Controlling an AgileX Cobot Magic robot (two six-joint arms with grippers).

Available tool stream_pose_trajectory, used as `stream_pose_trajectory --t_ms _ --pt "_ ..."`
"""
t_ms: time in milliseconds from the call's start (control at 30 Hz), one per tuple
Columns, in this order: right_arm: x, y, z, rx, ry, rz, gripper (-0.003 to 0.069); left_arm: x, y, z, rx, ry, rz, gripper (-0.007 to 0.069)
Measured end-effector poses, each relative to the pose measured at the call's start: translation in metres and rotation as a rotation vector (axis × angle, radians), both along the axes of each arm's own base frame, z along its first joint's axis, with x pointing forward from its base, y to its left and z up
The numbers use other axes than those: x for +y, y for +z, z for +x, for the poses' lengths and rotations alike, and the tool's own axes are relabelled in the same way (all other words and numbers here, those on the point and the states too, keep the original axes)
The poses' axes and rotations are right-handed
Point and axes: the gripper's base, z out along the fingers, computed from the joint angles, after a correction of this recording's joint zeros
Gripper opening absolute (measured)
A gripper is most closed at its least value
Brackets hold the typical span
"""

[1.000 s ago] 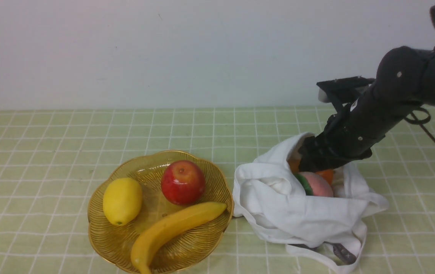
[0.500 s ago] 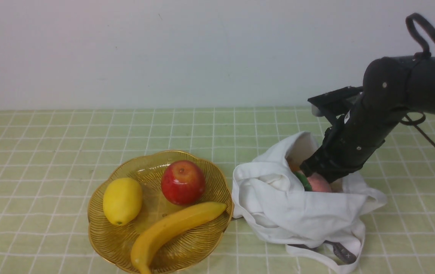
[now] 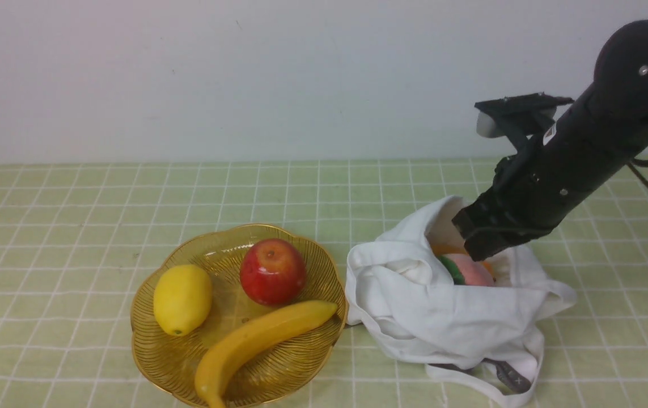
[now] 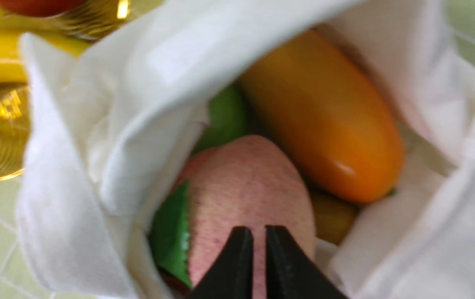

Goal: Take the fruit out of the bag on the green coffee tablecloth and place them on the plate.
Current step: 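Reach into the cloth bag and grasp the peach with the right gripper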

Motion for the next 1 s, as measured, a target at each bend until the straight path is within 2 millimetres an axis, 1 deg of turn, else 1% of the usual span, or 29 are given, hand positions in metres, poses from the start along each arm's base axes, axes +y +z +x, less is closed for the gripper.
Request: stream_pose_trajectory --t_ms 33,67,100,133,267,300,367,400,533,633,767,833,900,967,1000 --pt "0.000 0.000 0.000 -0.001 0.003 -0.001 0.0092 0.000 0.000 0.000 0.000 0.000 0.000 -0.0008" --pt "0.001 -0.001 0.001 -0.003 0.014 0.008 0.0158 0.000 0.000 0.000 0.000 0.000 0.000 -0.0008" --pt "0.001 -0.002 0.001 -0.001 0.016 0.008 0.0177 0.000 0.000 0.000 0.000 0.000 0.000 -0.0008" --pt "0.002 -0.004 0.002 -0.005 0.018 0.010 0.0247 0.000 0.000 0.000 0.000 0.000 0.000 -0.0008" --pt "0.003 -0.012 0.007 0.004 0.018 0.006 0.0437 0.000 0.000 0.000 0.000 0.000 0.000 -0.0008" --pt "0.003 -0.012 0.007 0.004 0.018 0.006 0.0444 0.000 0.000 0.000 0.000 0.000 0.000 -0.0008" --pt "0.004 -0.019 0.008 0.031 0.019 0.002 0.0533 0.000 0.000 0.000 0.000 0.000 0.000 -0.0008" --pt "0.004 -0.021 0.009 0.038 0.019 0.001 0.0549 0.000 0.000 0.000 0.000 0.000 0.000 -0.0008" --pt "0.006 -0.026 0.009 0.068 0.020 0.003 0.0582 0.000 0.000 0.000 0.000 0.000 0.000 -0.0008" --pt "0.010 -0.028 0.007 0.088 0.035 0.002 0.0586 0.000 0.000 0.000 0.000 0.000 0.000 -0.0008" --pt "0.022 -0.030 0.000 0.099 0.085 -0.015 0.0587 0.000 0.000 0.000 0.000 0.000 0.000 -0.0008" --pt "0.024 -0.033 -0.001 0.111 0.096 -0.024 0.0587 0.000 0.000 0.000 0.000 0.000 0.000 -0.0008" --pt "0.025 -0.039 -0.002 0.144 0.105 -0.048 0.0587 0.000 0.000 0.000 0.000 0.000 0.000 -0.0008" --pt "0.025 -0.044 -0.002 0.165 0.107 -0.064 0.0567 0.000 0.000 0.000 0.000 0.000 0.000 -0.0008" --pt "0.025 -0.044 -0.002 0.166 0.101 -0.068 0.0541 0.000 0.000 0.000 0.000 0.000 0.000 -0.0008"
